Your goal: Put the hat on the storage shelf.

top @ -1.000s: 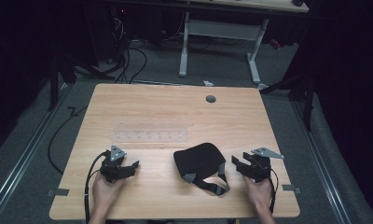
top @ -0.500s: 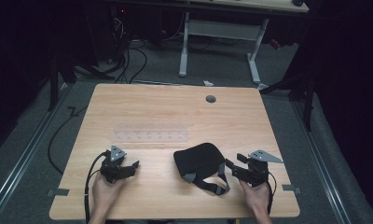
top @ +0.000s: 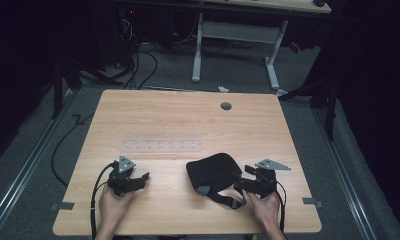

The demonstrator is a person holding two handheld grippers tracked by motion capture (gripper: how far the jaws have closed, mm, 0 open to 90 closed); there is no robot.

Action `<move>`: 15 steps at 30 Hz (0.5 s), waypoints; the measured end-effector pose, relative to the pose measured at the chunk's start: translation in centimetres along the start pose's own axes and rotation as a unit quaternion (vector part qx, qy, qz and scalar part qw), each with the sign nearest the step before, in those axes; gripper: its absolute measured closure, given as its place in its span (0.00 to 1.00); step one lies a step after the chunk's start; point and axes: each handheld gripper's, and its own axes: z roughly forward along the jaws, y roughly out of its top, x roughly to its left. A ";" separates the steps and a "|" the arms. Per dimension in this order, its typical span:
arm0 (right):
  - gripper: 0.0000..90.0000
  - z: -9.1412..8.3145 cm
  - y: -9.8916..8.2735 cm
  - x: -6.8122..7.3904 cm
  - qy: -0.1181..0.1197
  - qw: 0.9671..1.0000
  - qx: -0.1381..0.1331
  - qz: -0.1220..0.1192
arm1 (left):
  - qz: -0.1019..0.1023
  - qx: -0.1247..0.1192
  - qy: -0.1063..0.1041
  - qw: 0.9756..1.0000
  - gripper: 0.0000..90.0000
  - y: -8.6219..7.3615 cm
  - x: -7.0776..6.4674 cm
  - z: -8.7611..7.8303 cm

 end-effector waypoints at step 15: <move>0.49 2.3 -0.3 0.0 0.039 0.999 0.027 0.011 | 0.000 0.000 0.000 1.000 0.34 0.0 0.0 0.0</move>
